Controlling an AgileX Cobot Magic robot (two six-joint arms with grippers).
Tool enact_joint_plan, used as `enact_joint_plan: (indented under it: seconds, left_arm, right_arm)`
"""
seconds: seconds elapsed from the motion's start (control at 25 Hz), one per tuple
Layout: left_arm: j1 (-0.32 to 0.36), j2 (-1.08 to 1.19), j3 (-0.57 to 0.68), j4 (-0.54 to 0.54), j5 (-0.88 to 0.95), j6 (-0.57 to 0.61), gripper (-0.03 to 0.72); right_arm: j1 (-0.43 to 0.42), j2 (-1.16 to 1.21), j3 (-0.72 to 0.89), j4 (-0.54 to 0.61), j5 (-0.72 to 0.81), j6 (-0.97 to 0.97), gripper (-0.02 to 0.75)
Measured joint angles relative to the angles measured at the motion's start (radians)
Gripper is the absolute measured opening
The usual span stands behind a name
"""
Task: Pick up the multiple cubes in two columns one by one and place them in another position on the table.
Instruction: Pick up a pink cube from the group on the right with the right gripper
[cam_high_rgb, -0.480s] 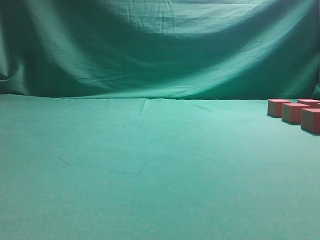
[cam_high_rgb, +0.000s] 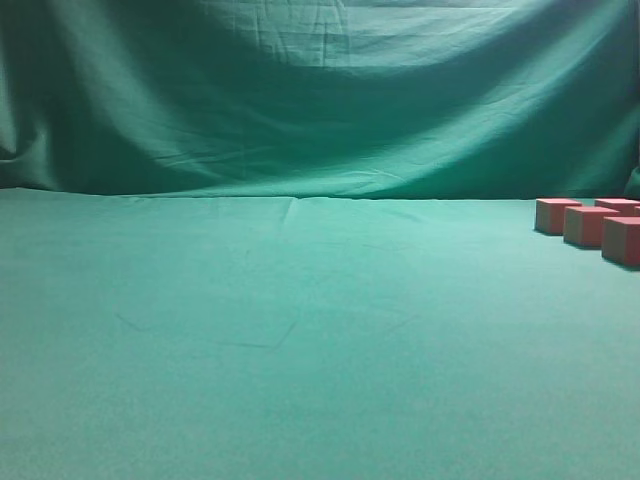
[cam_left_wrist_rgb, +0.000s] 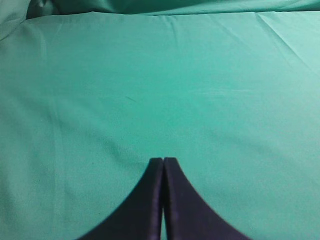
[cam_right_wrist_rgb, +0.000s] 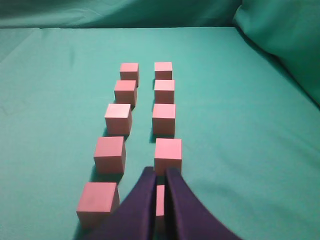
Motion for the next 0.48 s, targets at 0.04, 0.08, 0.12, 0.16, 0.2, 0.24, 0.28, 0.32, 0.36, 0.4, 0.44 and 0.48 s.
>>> enact_joint_plan:
  seconds: [0.04,0.08,0.12,0.16,0.2,0.24,0.28,0.32,0.36,0.4,0.44,0.48]
  left_arm:
    - [0.0,0.0,0.0,0.0,0.0,0.0,0.0]
    - [0.0,0.0,0.0,0.0,0.0,0.0,0.0]
    - [0.0,0.0,0.0,0.0,0.0,0.0,0.0]
    - [0.0,0.0,0.0,0.0,0.0,0.0,0.0]
    - [0.0,0.0,0.0,0.0,0.0,0.0,0.0]
    - [0.0,0.0,0.0,0.0,0.0,0.0,0.0]
    - [0.0,0.0,0.0,0.0,0.0,0.0,0.0]
    - [0.0,0.0,0.0,0.0,0.0,0.0,0.0]
    - [0.0,0.0,0.0,0.0,0.0,0.0,0.0]
    - [0.0,0.0,0.0,0.0,0.0,0.0,0.0]
    - [0.0,0.0,0.0,0.0,0.0,0.0,0.0]
    - [0.0,0.0,0.0,0.0,0.0,0.0,0.0]
  right_arm:
    - [0.0,0.0,0.0,0.0,0.0,0.0,0.048]
    - [0.0,0.0,0.0,0.0,0.0,0.0,0.048]
    - [0.0,0.0,0.0,0.0,0.0,0.0,0.048]
    - [0.0,0.0,0.0,0.0,0.0,0.0,0.048]
    - [0.0,0.0,0.0,0.0,0.0,0.0,0.048]
    - [0.0,0.0,0.0,0.0,0.0,0.0,0.048]
    - [0.0,0.0,0.0,0.0,0.0,0.0,0.048]
    - [0.0,0.0,0.0,0.0,0.0,0.0,0.048]
    - [0.0,0.0,0.0,0.0,0.0,0.0,0.048]
    - [0.0,0.0,0.0,0.0,0.0,0.0,0.048]
    - [0.0,0.0,0.0,0.0,0.0,0.0,0.048]
    - [0.0,0.0,0.0,0.0,0.0,0.0,0.048]
